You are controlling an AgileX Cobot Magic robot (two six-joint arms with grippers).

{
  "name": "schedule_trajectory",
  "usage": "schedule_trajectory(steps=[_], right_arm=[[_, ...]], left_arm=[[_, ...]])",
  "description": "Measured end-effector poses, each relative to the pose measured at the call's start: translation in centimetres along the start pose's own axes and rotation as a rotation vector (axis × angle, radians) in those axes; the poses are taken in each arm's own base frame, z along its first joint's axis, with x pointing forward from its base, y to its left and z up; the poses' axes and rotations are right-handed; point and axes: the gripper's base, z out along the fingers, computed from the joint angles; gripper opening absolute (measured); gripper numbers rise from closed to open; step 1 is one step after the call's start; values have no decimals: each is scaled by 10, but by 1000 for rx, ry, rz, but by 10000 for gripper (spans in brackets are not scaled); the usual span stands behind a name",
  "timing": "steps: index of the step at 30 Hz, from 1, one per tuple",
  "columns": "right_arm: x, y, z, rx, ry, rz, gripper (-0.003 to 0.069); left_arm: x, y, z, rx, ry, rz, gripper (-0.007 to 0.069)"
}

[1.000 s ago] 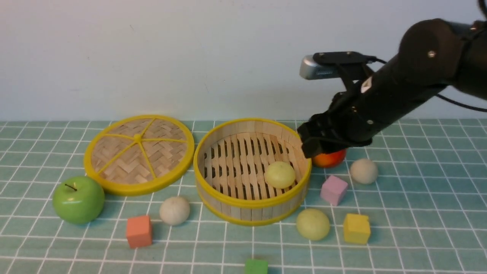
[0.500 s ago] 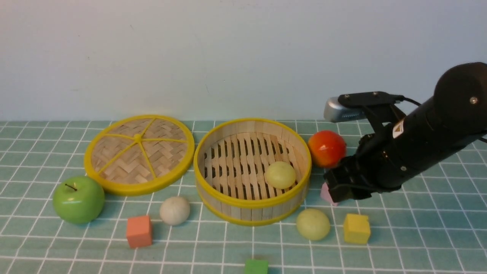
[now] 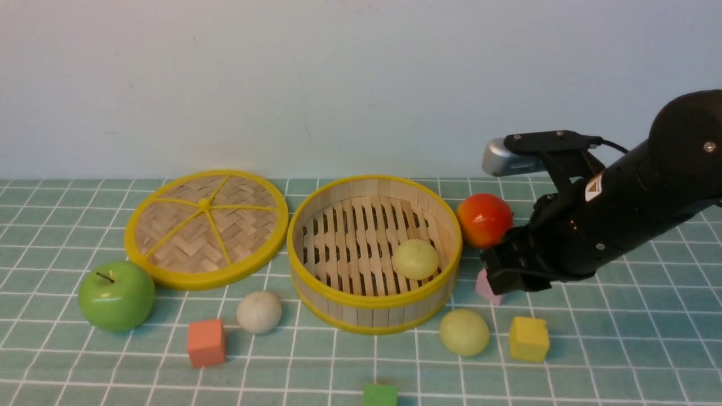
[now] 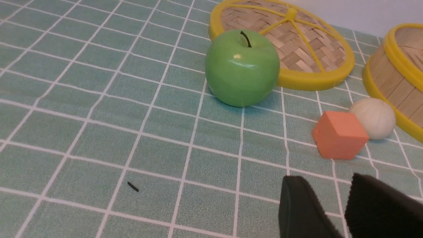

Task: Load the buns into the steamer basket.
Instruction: Use the right arm to grab a steamed stuffed bun

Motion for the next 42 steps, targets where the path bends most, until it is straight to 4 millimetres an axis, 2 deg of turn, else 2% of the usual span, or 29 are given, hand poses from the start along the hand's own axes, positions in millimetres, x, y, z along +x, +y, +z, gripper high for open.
schedule_trajectory(steps=[25,30,34,42], right_arm=[[0,-2,2,23,5,-21,279],[1,-9,19,60,58,-25,279],[3,-5,41,45,98,-28,279],[2,-7,76,54,89,-34,275]], left_arm=[[0,0,0,0,0,0,238],[0,0,0,0,0,0,238],[0,0,0,0,0,0,238],[0,0,0,0,0,0,238]])
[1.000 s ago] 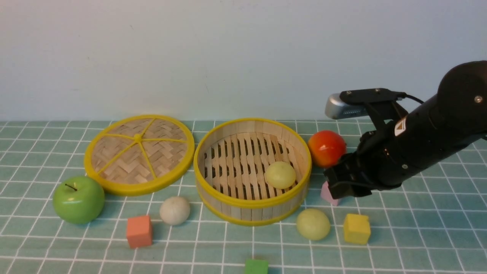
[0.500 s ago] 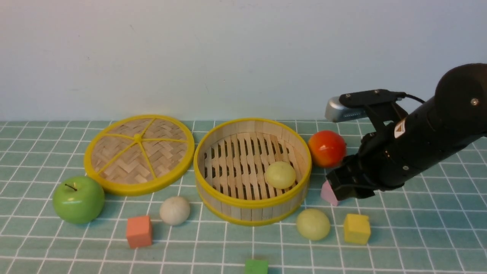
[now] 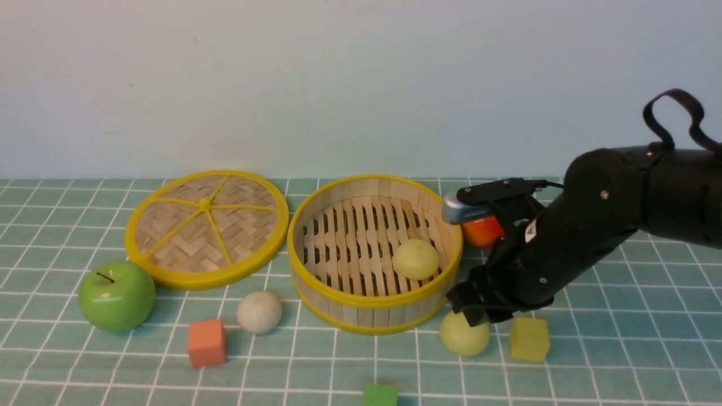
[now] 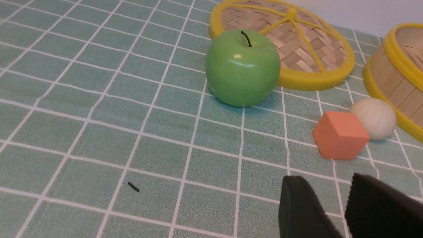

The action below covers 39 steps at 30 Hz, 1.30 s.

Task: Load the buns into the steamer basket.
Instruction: Use the right arm to grab a steamed stuffed bun, then use the right arm to put the steamed stuffed bun into the steamer

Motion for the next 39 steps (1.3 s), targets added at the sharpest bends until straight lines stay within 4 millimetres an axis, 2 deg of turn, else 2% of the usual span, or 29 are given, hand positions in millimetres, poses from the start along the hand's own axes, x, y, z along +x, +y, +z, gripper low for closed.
schedule_trajectory(steps=[20,24,28,29,30,31,36,39], right_arm=[[2,-7,45,3,32,55,269],[2,-8,48,5,29,56,235],[1,-8,48,11,25,45,116],[1,-8,48,12,27,43,68],[1,-8,48,12,27,43,68],[0,-8,48,13,27,40,22],[1,-8,45,11,43,37,9],[2,-5,34,6,52,28,9]], left_arm=[[0,0,0,0,0,0,238],[0,0,0,0,0,0,238],[0,0,0,0,0,0,238],[0,0,0,0,0,0,238],[0,0,0,0,0,0,238],[0,0,0,0,0,0,238],[0,0,0,0,0,0,238],[0,0,0,0,0,0,238]])
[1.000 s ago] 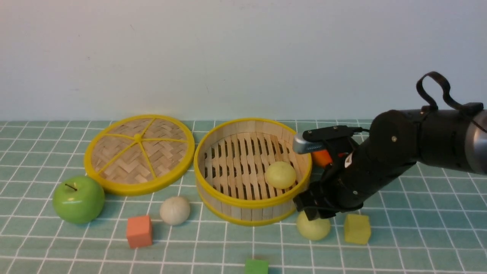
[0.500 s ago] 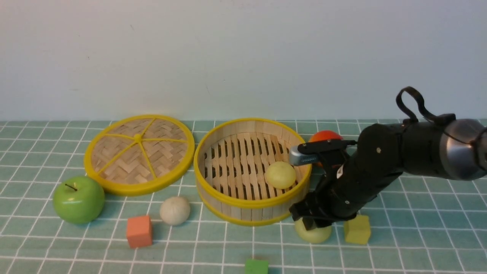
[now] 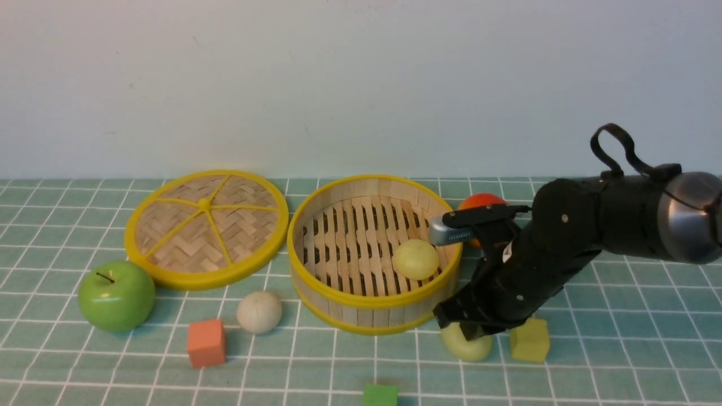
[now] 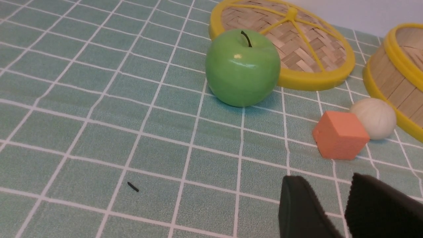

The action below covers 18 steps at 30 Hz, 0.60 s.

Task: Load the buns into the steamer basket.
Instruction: Use the right arm to put the steamed stuffed bun into the steamer

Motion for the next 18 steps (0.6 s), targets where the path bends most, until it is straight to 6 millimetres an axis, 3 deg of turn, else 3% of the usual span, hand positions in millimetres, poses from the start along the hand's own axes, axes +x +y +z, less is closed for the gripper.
schedule_trajectory(steps=[3,8,12,14,18], right_arm=[[1,2,-11,-5,3,-6,9],[-3,12,-53,-32,19,-58,9],[-18,21,-72,-65,1,-83,9],[-35,30,-86,-116,-67,-95,9],[-63,53,-89,-219,-180,-134,9]], left_arm=[[0,0,0,0,0,0,238],[0,0,0,0,0,0,238],[0,0,0,0,0,0,238],[0,0,0,0,0,0,238],[0,0,0,0,0,0,238]])
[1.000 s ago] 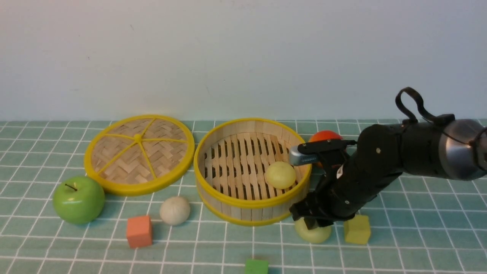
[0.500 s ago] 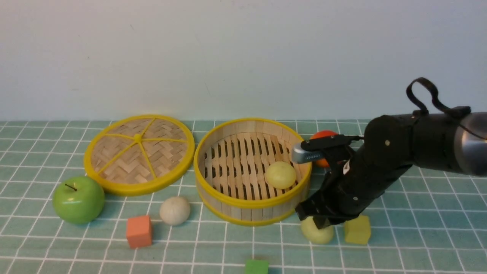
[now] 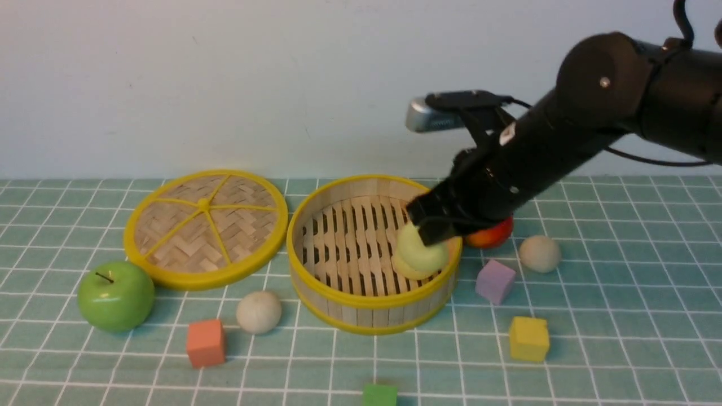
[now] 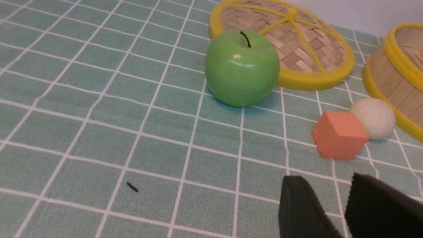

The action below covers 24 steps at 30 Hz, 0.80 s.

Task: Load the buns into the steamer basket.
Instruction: Use the right arm to put the steamed stuffed bun into the steamer, then use the right arm to grab a steamed stuffed bun

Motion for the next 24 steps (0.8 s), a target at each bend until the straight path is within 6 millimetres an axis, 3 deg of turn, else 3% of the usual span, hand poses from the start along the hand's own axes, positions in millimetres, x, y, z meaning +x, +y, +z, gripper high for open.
schedule_trajectory(steps=[2,4,5,8,12,15,23,24], right_arm=[[-7,5,8,-30,-24,-12,9],[-12,8,39,-70,-20,-8,9],[-12,9,39,-73,-22,-7,9],[-8,-3,81,-73,18,37,13],[-2,-15,107,-45,25,59,43],[-3,-17,110,-36,9,61,91],[-4,-15,107,-42,14,55,359],[-4,-15,106,-42,15,54,365]], left_arm=[[0,0,0,0,0,0,238],[0,0,0,0,0,0,238],[0,0,0,0,0,0,238],[0,0,0,0,0,0,238],[0,0,0,0,0,0,238],[0,0,0,0,0,0,238],[0,0,0,0,0,0,238],[0,0,0,0,0,0,238]])
